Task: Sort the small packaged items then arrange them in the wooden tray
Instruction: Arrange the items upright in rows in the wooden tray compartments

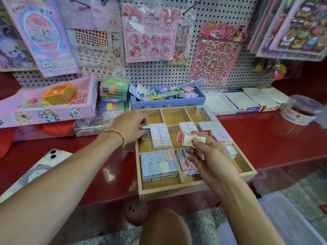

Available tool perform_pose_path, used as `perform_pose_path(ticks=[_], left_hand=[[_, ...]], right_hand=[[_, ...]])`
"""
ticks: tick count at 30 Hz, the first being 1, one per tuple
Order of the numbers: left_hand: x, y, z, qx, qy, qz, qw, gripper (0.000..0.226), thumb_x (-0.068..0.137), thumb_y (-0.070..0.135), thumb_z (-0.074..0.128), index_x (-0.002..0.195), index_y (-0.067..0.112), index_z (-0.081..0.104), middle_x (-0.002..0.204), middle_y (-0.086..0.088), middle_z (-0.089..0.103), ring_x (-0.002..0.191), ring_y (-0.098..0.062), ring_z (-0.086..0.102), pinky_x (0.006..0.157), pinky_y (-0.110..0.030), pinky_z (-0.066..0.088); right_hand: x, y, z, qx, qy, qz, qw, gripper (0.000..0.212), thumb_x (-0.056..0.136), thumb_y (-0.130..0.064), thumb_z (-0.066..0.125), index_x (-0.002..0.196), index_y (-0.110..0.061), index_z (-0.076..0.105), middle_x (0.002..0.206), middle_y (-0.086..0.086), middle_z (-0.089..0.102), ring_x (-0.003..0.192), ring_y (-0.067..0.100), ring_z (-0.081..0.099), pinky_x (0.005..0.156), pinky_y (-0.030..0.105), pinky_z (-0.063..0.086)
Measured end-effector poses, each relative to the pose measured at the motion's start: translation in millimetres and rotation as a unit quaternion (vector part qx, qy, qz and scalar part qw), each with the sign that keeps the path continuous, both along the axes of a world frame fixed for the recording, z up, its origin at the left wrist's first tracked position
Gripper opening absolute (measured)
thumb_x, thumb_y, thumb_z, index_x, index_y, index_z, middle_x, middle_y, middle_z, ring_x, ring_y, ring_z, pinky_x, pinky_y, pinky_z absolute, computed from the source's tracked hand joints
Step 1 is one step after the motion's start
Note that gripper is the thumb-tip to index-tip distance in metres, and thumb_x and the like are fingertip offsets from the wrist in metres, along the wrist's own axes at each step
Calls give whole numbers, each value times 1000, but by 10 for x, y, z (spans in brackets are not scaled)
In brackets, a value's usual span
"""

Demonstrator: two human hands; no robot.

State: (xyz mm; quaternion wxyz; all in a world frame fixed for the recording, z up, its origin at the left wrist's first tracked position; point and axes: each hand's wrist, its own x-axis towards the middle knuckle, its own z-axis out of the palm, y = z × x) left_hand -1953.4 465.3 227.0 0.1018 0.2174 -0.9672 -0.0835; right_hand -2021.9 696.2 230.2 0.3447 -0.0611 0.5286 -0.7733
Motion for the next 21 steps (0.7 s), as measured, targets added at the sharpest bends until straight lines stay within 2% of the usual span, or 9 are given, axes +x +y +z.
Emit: perform_pose_path(ticks=[4, 7, 10, 12, 14, 16, 19, 21], left_hand=[[40, 28, -106, -20, 24, -11, 999, 16, 89, 27, 65, 99, 25, 53, 108, 6, 53, 101, -16, 53, 72, -31, 44], [41, 41, -127, -19, 24, -3, 1000, 20, 87, 25, 66, 104, 24, 55, 115, 3, 53, 110, -17, 50, 78, -32, 45], [35, 80, -47, 20, 1, 12, 1000, 37, 83, 20, 68, 117, 25, 57, 119, 1, 51, 119, -19, 44, 83, -35, 46], [56, 167, 16, 64, 61, 29, 996, 41, 81, 15, 66, 121, 23, 59, 113, 3, 50, 117, -18, 43, 84, -31, 42], [68, 334, 88, 128, 183, 27, 974, 27, 84, 12, 65, 110, 19, 66, 100, 7, 55, 104, -14, 52, 86, -26, 44], [50, 594, 194, 251, 239, -9, 938, 9, 87, 17, 67, 96, 18, 71, 88, 9, 64, 85, -8, 60, 78, -17, 49], [-28, 958, 300, 421, 163, -92, 887, 5, 84, 23, 73, 89, 25, 71, 83, 7, 70, 72, -7, 67, 66, -20, 54], [-100, 1100, 293, 471, 141, -113, 864, 12, 82, 16, 75, 90, 24, 71, 82, 4, 71, 71, -11, 69, 68, -28, 58]], right_hand=[[-9, 26, -27, 0, 5, -4, 1000, 22, 99, -3, 54, 120, -4, 60, 83, 9, 71, 62, 12, 65, 54, 18, 54], [2, 46, -35, -1, 8, -1, 1000, 23, 99, -4, 54, 121, -6, 59, 86, 10, 69, 61, 12, 64, 52, 20, 53], [8, 81, -52, 0, 16, 6, 1000, 21, 99, -5, 55, 120, -7, 58, 81, 8, 70, 59, 13, 63, 50, 21, 51], [6, 114, -57, 3, 24, 8, 1000, 21, 99, -5, 55, 119, -8, 58, 80, 7, 71, 59, 13, 63, 50, 21, 50], [3, 143, -59, 7, 28, 3, 1000, 19, 99, -6, 54, 118, -8, 59, 83, 7, 72, 60, 13, 63, 51, 21, 50], [7, 166, -54, 0, 26, -6, 1000, 18, 100, -6, 54, 116, -8, 59, 84, 8, 71, 59, 13, 63, 51, 21, 50], [6, 202, -43, -19, 25, -17, 999, 14, 99, -7, 54, 112, -10, 60, 79, 6, 70, 58, 13, 63, 51, 21, 50], [-15, 243, -29, -29, 30, -28, 999, 13, 99, -7, 55, 111, -8, 61, 78, 7, 70, 59, 13, 64, 51, 21, 50]])
